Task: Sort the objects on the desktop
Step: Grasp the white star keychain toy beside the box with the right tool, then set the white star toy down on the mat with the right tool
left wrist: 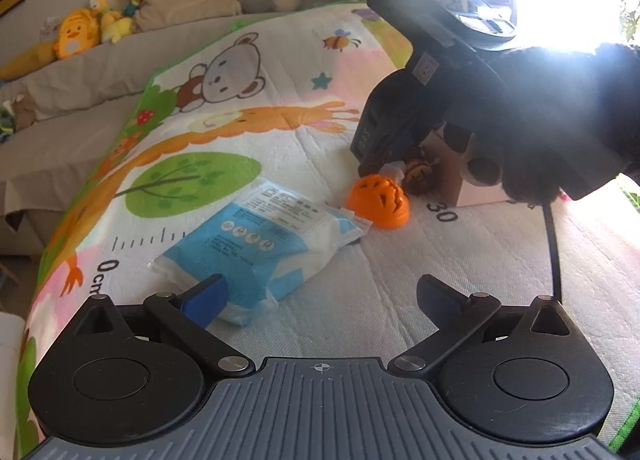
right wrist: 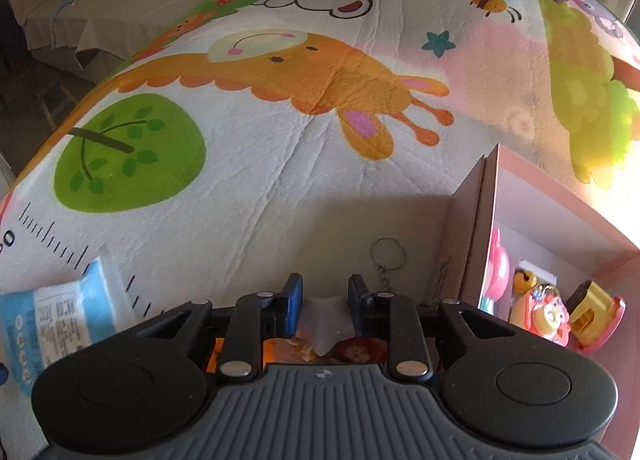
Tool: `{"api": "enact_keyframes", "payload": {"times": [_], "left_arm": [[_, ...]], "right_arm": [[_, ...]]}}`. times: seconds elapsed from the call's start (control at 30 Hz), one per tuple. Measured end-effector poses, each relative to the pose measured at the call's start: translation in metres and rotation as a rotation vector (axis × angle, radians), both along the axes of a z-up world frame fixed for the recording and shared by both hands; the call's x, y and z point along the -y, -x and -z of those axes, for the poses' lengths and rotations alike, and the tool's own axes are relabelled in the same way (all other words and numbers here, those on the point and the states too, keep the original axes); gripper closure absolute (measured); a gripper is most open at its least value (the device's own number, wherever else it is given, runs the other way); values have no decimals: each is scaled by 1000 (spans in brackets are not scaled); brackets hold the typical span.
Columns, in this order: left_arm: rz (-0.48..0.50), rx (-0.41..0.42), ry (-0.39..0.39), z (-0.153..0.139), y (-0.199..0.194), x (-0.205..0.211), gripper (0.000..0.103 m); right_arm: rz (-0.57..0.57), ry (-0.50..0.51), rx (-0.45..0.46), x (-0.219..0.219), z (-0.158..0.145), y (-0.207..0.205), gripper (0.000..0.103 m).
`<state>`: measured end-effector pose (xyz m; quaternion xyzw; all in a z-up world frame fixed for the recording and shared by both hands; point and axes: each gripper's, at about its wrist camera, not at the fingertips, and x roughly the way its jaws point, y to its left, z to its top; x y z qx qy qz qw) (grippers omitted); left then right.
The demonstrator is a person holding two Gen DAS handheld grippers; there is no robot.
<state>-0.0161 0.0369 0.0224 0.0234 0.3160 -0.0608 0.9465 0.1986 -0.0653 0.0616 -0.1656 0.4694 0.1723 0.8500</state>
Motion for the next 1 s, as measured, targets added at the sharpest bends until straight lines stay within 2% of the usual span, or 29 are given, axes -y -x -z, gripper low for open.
{"api": "enact_keyframes", "payload": {"times": [0.2,0.3,0.37,0.5,0.57,0.63,0.77,0.87,1.0], "left_arm": [[28,-30,-19,5,7,3,0],[34,-39,-25,6,7,5,0],[44,-47,-31,7,6,8,0],[73,-69,-38,9,0,19,0],[93,-82,-40,10,-5,28,0],[102,-87,-51,11,-10,36,0],[112,-91,-80,9,-17,50,0],[122,-88,-102,7,-21,56,0],[127,-102,-94,7,-30,63,0]], "right_arm": [[-52,-93,-63,18,-3,51,79],[-58,-140,-101,38,-4,79,78],[-55,-153,-93,54,-5,98,78],[-58,-80,65,83,-10,140,78],[-35,-33,151,96,-10,154,71],[-23,-87,163,111,-11,163,59],[-4,-177,147,126,-4,173,57],[25,-176,169,134,6,178,56],[137,-143,282,156,10,186,47]]}}
